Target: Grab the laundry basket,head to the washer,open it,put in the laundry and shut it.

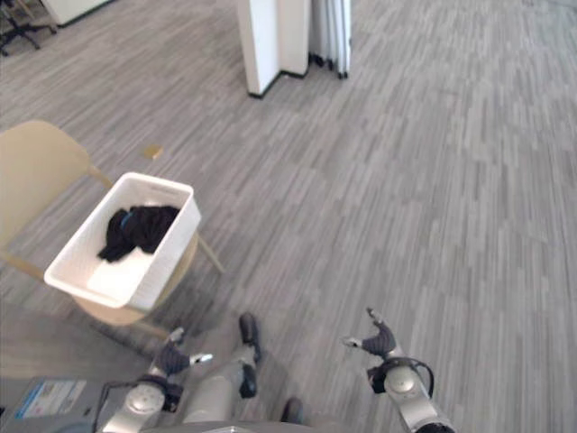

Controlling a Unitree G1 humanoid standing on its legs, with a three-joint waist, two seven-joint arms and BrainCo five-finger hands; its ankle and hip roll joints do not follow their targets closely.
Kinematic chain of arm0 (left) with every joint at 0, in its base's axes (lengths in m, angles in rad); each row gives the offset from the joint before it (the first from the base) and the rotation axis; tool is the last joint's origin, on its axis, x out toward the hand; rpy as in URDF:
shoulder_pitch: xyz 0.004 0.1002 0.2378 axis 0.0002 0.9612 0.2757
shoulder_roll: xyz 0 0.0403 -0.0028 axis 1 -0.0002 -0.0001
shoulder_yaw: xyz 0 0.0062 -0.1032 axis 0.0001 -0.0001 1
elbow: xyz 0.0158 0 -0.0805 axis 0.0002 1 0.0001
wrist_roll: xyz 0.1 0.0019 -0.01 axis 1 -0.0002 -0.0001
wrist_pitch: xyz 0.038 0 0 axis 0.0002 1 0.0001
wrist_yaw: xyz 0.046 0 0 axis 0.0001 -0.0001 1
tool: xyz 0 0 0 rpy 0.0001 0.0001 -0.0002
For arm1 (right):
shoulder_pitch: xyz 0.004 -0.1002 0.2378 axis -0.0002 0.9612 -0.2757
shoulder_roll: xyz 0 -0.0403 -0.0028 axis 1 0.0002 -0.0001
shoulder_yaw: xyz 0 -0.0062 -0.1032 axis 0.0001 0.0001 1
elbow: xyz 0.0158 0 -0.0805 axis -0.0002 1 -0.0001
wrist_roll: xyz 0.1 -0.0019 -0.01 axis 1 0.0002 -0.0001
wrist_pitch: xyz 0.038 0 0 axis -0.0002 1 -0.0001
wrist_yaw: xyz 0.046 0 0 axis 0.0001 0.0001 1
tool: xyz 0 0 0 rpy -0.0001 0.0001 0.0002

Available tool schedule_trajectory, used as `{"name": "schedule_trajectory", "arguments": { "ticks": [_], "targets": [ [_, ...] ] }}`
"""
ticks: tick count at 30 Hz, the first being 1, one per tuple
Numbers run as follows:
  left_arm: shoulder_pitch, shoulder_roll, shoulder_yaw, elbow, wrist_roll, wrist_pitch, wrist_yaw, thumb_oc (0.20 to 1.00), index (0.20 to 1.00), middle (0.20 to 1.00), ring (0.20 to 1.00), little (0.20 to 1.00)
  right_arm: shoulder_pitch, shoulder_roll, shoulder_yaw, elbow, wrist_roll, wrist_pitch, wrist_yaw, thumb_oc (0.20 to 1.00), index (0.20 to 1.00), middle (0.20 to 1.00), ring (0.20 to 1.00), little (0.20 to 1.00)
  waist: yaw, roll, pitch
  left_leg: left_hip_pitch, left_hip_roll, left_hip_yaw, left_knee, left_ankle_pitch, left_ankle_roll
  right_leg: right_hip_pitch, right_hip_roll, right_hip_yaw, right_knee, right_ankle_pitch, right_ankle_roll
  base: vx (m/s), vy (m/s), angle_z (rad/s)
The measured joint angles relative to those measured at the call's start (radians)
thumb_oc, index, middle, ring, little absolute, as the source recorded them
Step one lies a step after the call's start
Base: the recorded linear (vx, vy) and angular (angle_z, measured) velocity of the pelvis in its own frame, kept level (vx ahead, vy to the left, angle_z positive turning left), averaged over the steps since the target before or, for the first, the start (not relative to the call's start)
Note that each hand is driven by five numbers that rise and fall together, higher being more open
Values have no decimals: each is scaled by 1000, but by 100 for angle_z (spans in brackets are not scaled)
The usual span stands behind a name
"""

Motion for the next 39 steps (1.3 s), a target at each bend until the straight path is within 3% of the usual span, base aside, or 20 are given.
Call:
{"name": "schedule_trajectory", "arguments": {
  "ticks": [1,2,4,7,10,13,14,15,16,17,19,21,23,25,28,29,32,33,36,39],
  "targets": [
    [7,-1,11,1,0,2,5,1000,1000,1000,1000,1000,-4,-3,0,2,0,0,1,1000,1000,1000,1000,1000,10,13,-19,50,-24,0,-3,18,50,25,-2,1,20,-21,33,221,104,1],
    [14,2,11,1,-1,3,5,1000,1000,1000,1000,1000,-5,-1,-4,9,0,0,0,1000,1000,1000,1000,1000,17,14,-24,85,-35,-14,-39,51,141,27,-4,1,46,-28,45,303,171,16],
    [-10,4,38,11,-9,2,11,1000,1000,1000,1000,1000,1,19,1,0,-2,4,7,1000,1000,1000,1000,1000,31,-7,-25,177,-47,-46,-105,40,175,-60,-65,-17,349,-72,100,291,141,27],
    [-16,2,49,33,-10,1,18,1000,1000,1000,1000,1000,10,16,-10,-40,-2,-2,7,1000,1000,1000,1000,1000,30,-12,-25,254,-65,-115,-109,-16,160,-117,-141,-16,565,-87,117,192,45,44],
    [-30,8,59,35,-11,-9,39,1000,1000,1000,1000,1000,15,16,-29,-71,-2,-12,7,1000,1000,1000,1000,1000,9,1,-15,298,-59,-231,-130,-28,133,-265,-180,25,619,-101,93,204,-23,108],
    [-45,0,66,53,-10,-7,43,1000,1000,1000,1000,1000,13,16,-25,-70,-1,-13,12,1000,1000,1000,1000,1000,-4,30,22,323,-35,-364,-117,-41,119,-384,-144,82,378,-54,122,203,-62,146],
    [-48,-11,65,70,-10,-8,44,1000,1000,1000,1000,1000,7,16,-22,-66,0,-13,13,1000,1000,1000,1000,1000,-4,30,36,317,-27,-448,-93,-85,140,-437,-119,175,284,4,141,236,-65,213],
    [-55,-4,65,82,-11,-6,47,1000,1000,1000,1000,1000,7,16,-25,-66,0,-14,12,1000,1000,1000,1000,1000,-29,36,42,295,-24,-497,-65,-94,92,-428,-102,244,196,29,164,178,-53,197],
    [-58,5,62,84,-10,-5,46,1000,1000,1000,1000,1000,14,18,-26,-67,0,-14,12,1000,1000,1000,1000,1000,-46,22,46,287,-37,-517,-48,-96,71,-422,-112,249,151,56,171,220,-92,195],
    [-42,34,63,94,-10,-14,49,1000,1000,1000,1000,1000,16,39,-31,-47,0,-11,15,1000,1000,1000,1000,1000,-9,-53,55,308,-70,-553,-49,-121,32,-420,-144,283,151,154,138,153,-83,178],
    [-44,35,59,119,-11,-12,49,1000,1000,1000,1000,1000,8,40,-49,-28,1,-13,14,1000,1000,1000,1000,1000,-23,-47,55,279,-50,-613,-2,-165,10,-405,-110,282,146,152,137,160,-105,177],
    [-20,24,52,130,-10,-12,49,1000,1000,1000,1000,1000,-20,33,-73,-24,1,-15,18,1000,1000,1000,1000,1000,-12,-42,58,256,-72,-551,113,-195,-25,-372,-113,239,118,161,131,147,-105,128],
    [-4,13,51,145,-11,-14,48,1000,1000,1000,1000,1000,-28,24,-72,-28,1,-15,17,1000,1000,1000,1000,1000,-18,-26,54,298,-90,-522,113,-196,-26,-337,-106,196,102,167,118,101,-80,108],
    [11,5,44,131,-10,-20,49,1000,1000,1000,1000,1000,-26,7,-72,-33,1,-18,20,1000,1000,1000,1000,1000,-14,1,47,352,-108,-516,31,-201,8,-337,-72,187,111,198,91,135,-86,103],
    [-18,3,43,134,-10,-18,47,1000,1000,1000,1000,1000,-12,14,-71,-62,2,-20,26,1000,1000,1000,1000,1000,-27,-12,52,326,-51,-402,7,-214,6,-339,-95,119,122,192,42,76,39,100],
    [-16,2,43,130,-10,-18,47,1000,1000,1000,1000,1000,-6,10,-72,-68,2,-21,26,1000,1000,1000,1000,1000,-38,-8,52,321,-20,-313,11,-210,2,-338,-101,103,125,195,16,88,57,70],
    [-18,0,43,130,-9,-18,48,1000,1000,1000,1000,1000,-18,-1,-71,-73,1,-20,26,1000,1000,1000,1000,1000,-36,11,52,306,15,-210,21,-193,-15,-338,-116,81,120,190,1,259,111,45],
    [-30,2,44,132,-9,-17,49,1000,1000,1000,1000,1000,-18,-2,-73,-76,2,-18,21,1000,1000,1000,1000,1000,-43,-2,59,257,21,-169,83,-198,-32,-331,-130,81,91,203,-28,233,73,44],
    [-75,1,44,132,-8,-18,49,1000,1000,1000,1000,1000,-21,0,-71,-72,1,-9,20,1000,1000,1000,1000,1000,-33,-45,81,206,26,-145,29,-163,-64,-271,-174,90,13,206,-22,278,178,49],
    [-53,-6,44,132,-8,-17,49,1000,1000,1000,1000,1000,-23,-9,-73,-73,0,-13,18,1000,1000,1000,1000,1000,-20,-8,56,219,95,-122,-43,-108,-70,-231,-165,81,-11,227,11,248,232,-20]
  ]
}}
